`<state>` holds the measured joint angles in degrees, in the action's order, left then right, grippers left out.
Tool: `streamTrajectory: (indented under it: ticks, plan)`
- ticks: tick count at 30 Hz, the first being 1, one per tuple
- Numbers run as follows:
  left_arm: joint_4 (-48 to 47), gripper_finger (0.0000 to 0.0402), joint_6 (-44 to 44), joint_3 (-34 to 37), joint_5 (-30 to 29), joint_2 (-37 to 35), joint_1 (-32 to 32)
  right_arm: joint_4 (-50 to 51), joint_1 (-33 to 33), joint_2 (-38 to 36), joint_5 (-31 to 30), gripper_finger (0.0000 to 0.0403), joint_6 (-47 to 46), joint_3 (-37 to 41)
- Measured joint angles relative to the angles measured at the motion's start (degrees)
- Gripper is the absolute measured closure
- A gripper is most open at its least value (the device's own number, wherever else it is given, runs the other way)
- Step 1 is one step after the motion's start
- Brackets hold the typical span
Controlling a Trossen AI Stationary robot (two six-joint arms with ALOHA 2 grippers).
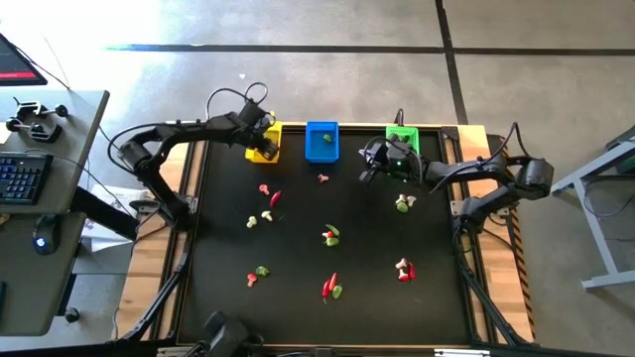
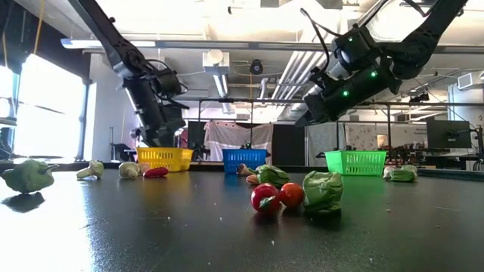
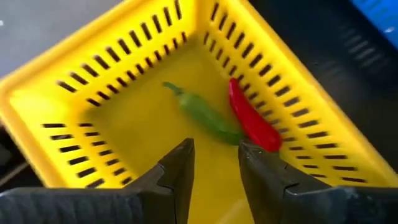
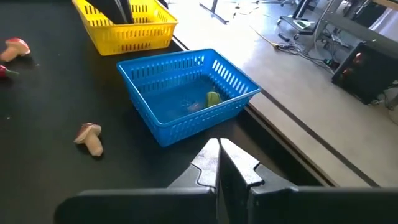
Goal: Sort produce into baskets
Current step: Put the green chili pepper into the blue bin
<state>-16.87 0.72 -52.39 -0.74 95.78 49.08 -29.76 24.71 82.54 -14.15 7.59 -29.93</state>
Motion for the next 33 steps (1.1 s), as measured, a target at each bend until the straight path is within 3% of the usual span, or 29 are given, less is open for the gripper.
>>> streamTrajectory:
  ticks: [6, 14, 24, 33]
  plan:
    - [0.5, 0.0307, -1.4, 0.3, -0.2, -0.4, -2.6, 0.1, 0.0, 0.0, 4.2, 0.0403, -2.7, 0.0]
    - [13.1, 0.0334, 0.4, 7.8, -0.3, -3.0, -6.1, 0.4, -2.3, 0.0, 4.7, 0.0403, -3.7, 0.0]
    - [27.9, 0.0338, -1.3, 19.8, -6.1, -18.6, -11.6, -0.1, -7.5, 0.0, 4.7, 0.0401, -5.5, 0.0]
    - [45.6, 0.0338, -2.2, 34.6, 2.6, -30.7, -18.7, -0.5, -16.1, 0.0, 6.1, 0.0358, -14.0, 0.0]
